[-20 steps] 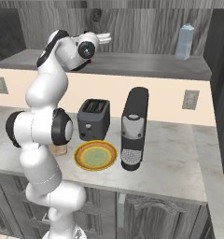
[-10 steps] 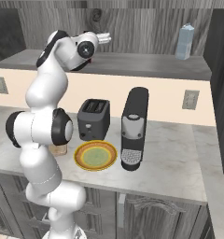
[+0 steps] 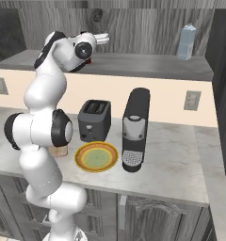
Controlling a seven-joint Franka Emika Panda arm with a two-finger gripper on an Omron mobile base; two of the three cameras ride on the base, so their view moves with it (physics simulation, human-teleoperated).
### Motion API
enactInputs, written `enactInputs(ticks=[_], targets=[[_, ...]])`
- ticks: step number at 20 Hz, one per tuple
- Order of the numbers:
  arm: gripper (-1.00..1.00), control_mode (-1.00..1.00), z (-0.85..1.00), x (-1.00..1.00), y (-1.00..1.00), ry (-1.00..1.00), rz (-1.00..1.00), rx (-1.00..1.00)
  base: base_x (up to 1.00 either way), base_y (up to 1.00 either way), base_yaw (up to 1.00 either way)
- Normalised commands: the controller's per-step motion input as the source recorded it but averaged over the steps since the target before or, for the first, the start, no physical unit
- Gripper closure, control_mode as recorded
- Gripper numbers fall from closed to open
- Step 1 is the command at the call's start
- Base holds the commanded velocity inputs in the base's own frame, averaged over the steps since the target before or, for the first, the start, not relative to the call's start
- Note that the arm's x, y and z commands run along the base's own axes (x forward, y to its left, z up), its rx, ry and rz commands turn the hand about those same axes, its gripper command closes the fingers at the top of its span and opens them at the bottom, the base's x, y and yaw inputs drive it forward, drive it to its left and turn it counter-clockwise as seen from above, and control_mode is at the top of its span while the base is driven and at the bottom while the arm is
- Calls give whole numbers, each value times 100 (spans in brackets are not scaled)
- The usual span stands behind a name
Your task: Pick the fish from the plate and place it on the cutting board. Then pick the condiment bottle from the cabinet and place it next to the cutting board.
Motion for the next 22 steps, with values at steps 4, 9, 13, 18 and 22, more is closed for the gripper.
enactInputs(ticks=[4,9,13,18,22], targets=[[-100,-100,0,-5,3,0,0,0,0,0,0],[-100,-100,0,-3,0,0,0,0,0,0,0],[-100,-100,0,-3,0,0,0,0,0,0,0],[-100,-100,0,-4,0,0,0,0,0,0,0],[-100,-100,0,-5,0,0,0,0,0,0,0]])
